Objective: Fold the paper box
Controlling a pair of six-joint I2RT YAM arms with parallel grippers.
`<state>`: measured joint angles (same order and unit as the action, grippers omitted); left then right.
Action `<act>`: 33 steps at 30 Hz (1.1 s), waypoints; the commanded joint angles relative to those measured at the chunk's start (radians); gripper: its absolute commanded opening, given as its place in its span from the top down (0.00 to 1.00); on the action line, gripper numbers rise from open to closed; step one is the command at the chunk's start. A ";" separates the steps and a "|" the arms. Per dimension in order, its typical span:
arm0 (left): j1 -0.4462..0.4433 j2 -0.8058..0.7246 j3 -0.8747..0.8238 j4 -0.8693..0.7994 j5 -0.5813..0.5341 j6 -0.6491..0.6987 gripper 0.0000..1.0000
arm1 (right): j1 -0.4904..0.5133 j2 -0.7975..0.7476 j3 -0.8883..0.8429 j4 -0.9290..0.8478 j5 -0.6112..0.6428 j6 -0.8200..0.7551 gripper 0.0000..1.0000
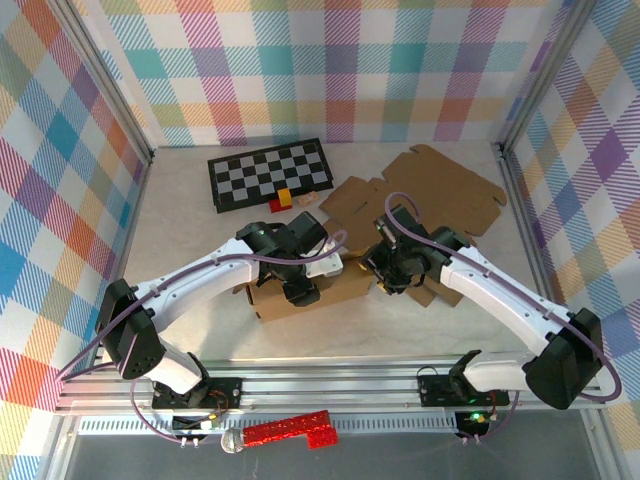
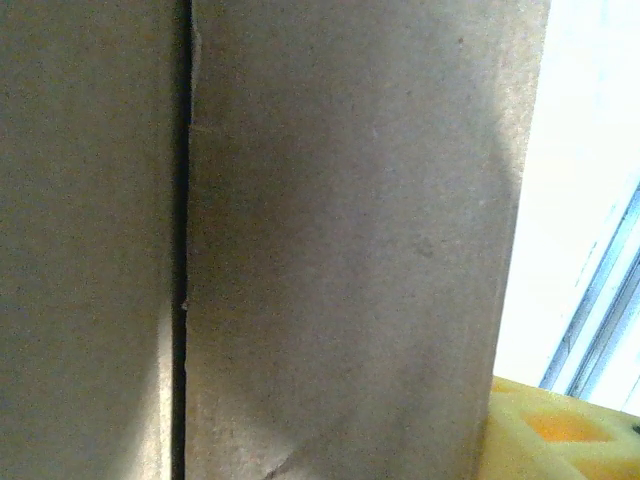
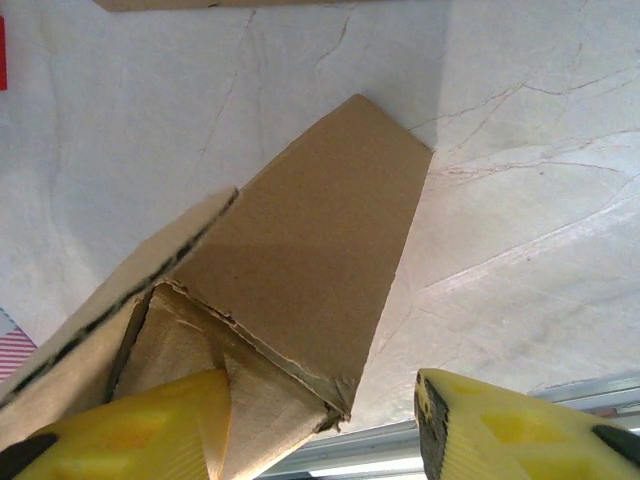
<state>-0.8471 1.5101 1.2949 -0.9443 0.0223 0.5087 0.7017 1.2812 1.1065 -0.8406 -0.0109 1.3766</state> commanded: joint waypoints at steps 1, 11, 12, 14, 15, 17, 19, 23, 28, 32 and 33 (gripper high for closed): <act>0.008 -0.020 0.033 -0.023 -0.009 -0.008 0.40 | 0.009 0.033 0.021 -0.102 -0.028 -0.048 0.51; 0.018 -0.107 -0.023 -0.025 0.032 0.080 0.51 | -0.077 -0.126 0.145 0.035 -0.032 -0.822 0.48; 0.023 -0.116 -0.028 -0.028 0.037 0.088 0.51 | -0.126 -0.155 0.122 0.065 -0.095 -0.927 0.47; 0.028 -0.127 -0.041 -0.037 0.050 0.102 0.51 | -0.210 -0.192 0.077 0.108 -0.203 -1.090 0.45; 0.029 -0.132 -0.046 -0.043 0.057 0.108 0.51 | -0.251 -0.195 0.065 0.109 -0.237 -1.143 0.41; 0.035 -0.137 -0.053 -0.052 0.070 0.117 0.51 | -0.342 -0.173 0.050 0.129 -0.413 -1.216 0.38; 0.038 -0.142 -0.060 -0.060 0.076 0.124 0.50 | -0.379 -0.115 0.068 0.121 -0.548 -1.270 0.36; 0.046 -0.142 -0.065 -0.070 0.090 0.134 0.50 | -0.377 -0.010 0.101 0.120 -0.735 -1.325 0.33; 0.054 -0.133 -0.057 -0.074 0.095 0.142 0.49 | -0.360 0.037 0.099 0.092 -0.728 -1.349 0.31; 0.056 -0.122 -0.054 -0.079 0.095 0.148 0.49 | -0.314 0.055 0.100 0.065 -0.696 -1.376 0.32; 0.058 -0.120 -0.053 -0.080 0.096 0.149 0.49 | -0.306 0.056 0.101 0.061 -0.697 -1.379 0.32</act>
<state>-0.7994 1.3918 1.2400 -0.9958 0.0902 0.6304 0.3676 1.3293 1.1919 -0.7494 -0.6716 0.0601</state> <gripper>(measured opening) 0.512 0.681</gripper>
